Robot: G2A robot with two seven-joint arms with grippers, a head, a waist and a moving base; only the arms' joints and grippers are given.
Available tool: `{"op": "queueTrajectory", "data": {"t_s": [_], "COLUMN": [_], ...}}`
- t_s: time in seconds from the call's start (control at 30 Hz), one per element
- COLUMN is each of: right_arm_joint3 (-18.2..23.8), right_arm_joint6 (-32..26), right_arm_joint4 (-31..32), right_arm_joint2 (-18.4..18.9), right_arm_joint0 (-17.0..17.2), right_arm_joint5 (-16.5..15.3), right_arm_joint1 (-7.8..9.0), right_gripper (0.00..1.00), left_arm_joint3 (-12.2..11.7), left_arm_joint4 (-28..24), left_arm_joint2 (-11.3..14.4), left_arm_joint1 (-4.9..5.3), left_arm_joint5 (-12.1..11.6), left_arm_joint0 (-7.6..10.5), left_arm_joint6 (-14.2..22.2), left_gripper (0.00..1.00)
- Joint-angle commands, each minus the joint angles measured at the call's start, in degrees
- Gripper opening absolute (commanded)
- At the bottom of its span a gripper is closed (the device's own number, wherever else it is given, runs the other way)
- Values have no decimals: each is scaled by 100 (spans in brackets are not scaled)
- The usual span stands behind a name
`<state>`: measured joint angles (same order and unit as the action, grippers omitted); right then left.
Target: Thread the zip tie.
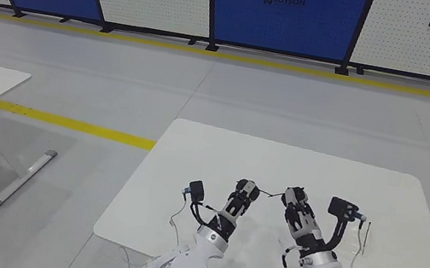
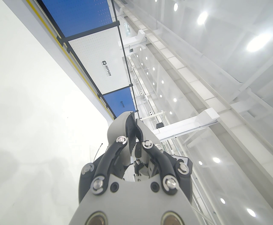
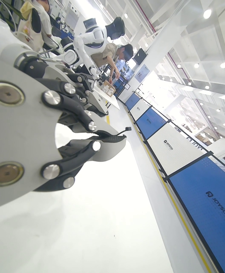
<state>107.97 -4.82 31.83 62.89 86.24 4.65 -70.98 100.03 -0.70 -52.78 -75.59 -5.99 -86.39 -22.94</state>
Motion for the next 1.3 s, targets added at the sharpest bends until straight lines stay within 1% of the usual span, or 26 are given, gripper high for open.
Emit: {"op": "queueTrajectory", "data": {"t_s": [0.0,0.2,0.3,0.97,1.27], "right_arm_joint3": [62,268,284,91,-23], "right_arm_joint6": [46,116,60,-108,-125], "right_arm_joint4": [-18,-24,-6,51,-97], "right_arm_joint2": [62,268,299,189,71], "right_arm_joint0": [54,286,323,140,73], "right_arm_joint5": [-10,-77,-95,-68,-127], "right_arm_joint1": [1,17,18,-61,-113], "right_gripper": [0,0,0,0,0], "left_arm_joint3": [0,0,0,0,0], "left_arm_joint4": [0,0,0,0,0], "left_arm_joint2": [0,0,0,0,0], "left_arm_joint1": [0,0,0,0,0], "left_arm_joint5": [0,0,0,0,0], "left_arm_joint0": [0,0,0,0,0], "left_arm_joint6": [0,0,0,0,0], "left_gripper": [0,0,0,0,0]}}
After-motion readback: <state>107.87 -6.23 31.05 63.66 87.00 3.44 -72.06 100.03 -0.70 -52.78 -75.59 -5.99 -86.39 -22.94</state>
